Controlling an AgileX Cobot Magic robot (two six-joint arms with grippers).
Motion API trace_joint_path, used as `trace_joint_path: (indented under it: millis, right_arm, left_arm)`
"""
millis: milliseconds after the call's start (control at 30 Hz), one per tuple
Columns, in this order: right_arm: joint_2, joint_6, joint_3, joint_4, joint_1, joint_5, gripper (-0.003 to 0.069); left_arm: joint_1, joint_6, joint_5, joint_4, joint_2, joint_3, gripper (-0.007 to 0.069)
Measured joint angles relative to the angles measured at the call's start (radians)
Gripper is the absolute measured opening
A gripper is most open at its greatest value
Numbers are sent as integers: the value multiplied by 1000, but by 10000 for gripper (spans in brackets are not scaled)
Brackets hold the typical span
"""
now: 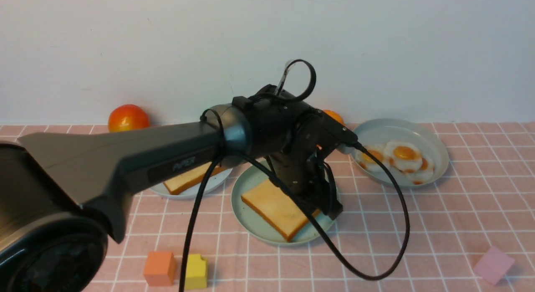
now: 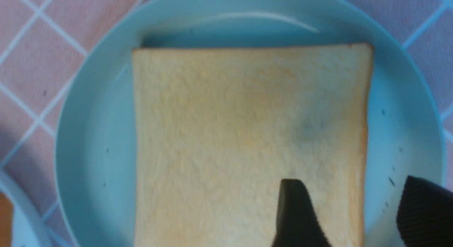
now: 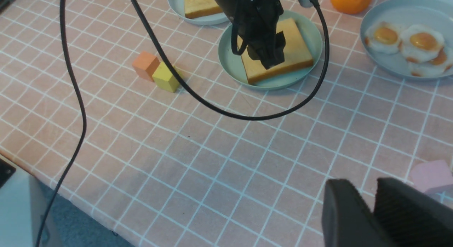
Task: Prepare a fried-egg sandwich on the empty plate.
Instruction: Use the left arm to put a slice of bread into the empty plate in the middle, then use the right arm to grab a fried egg
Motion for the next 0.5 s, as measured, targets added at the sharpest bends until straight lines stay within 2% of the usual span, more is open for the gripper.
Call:
trace_joint_path:
  millis: [100,167,233,400,500]
  right_arm:
    - [23,12,0,2,0,0,185]
    - [53,13,0,3,0,0,191]
    - [102,13,0,3,0,0,196]
    - [298,16,0,-15,0,-86,208]
    - [389,16,0,-64,0,-148,213]
  left_arm:
    - [0,-23,82,-2,-48,-17,450]
    - [-1,-50,139,-10,-106,-39,414]
    - [-4,-68,173,-38,-201,-52,323]
    - [-13,-52,190,-142,-524,-35,12]
    - [-13,-52,193,-157,-654,30,12]
